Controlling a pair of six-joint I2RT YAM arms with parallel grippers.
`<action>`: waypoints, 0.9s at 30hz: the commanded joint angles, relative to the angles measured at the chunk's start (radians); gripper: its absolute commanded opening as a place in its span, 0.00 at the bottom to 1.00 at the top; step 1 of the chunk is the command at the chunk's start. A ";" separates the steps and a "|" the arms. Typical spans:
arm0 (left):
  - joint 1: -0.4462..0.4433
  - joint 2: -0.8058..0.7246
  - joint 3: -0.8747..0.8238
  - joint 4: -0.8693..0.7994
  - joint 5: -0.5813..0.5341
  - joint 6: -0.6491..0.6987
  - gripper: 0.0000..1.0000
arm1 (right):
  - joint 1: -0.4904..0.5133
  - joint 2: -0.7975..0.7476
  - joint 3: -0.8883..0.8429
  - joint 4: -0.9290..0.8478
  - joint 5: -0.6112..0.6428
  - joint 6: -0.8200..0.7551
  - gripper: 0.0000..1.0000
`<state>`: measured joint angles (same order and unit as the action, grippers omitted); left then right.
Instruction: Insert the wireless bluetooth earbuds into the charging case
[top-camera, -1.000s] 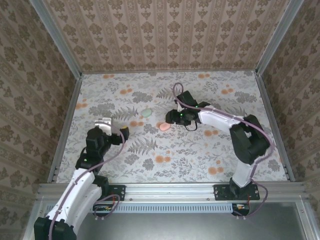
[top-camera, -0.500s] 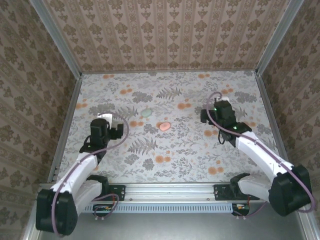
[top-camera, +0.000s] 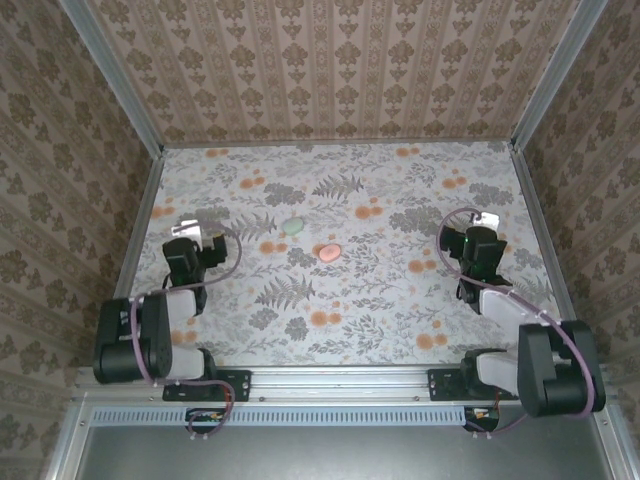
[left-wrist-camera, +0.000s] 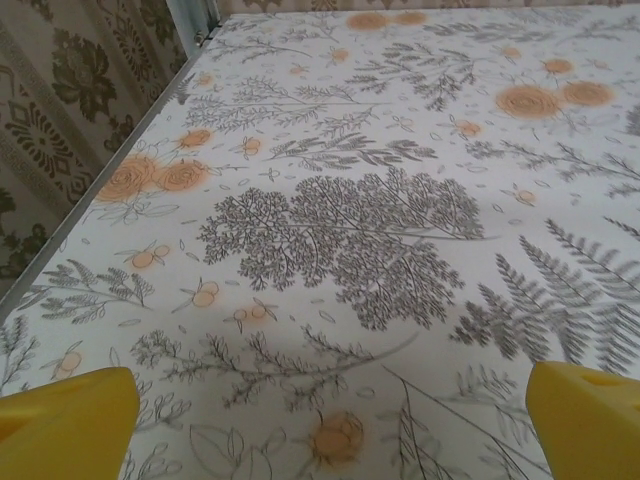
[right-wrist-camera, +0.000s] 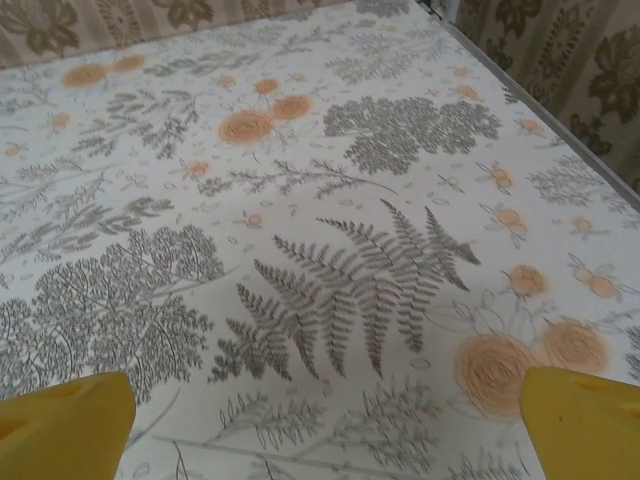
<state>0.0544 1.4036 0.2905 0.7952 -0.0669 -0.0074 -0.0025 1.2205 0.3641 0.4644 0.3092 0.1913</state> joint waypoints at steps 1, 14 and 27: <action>0.001 0.093 0.009 0.215 0.139 0.000 1.00 | -0.012 0.080 -0.023 0.282 -0.093 -0.026 1.00; -0.083 0.132 0.111 0.061 0.038 0.071 1.00 | 0.008 0.315 0.020 0.443 -0.197 -0.123 1.00; -0.090 0.133 0.112 0.064 0.032 0.073 1.00 | 0.021 0.309 0.033 0.408 -0.189 -0.138 1.00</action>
<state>-0.0322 1.5383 0.3977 0.8593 -0.0265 0.0498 0.0113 1.5295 0.3790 0.8501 0.1333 0.0727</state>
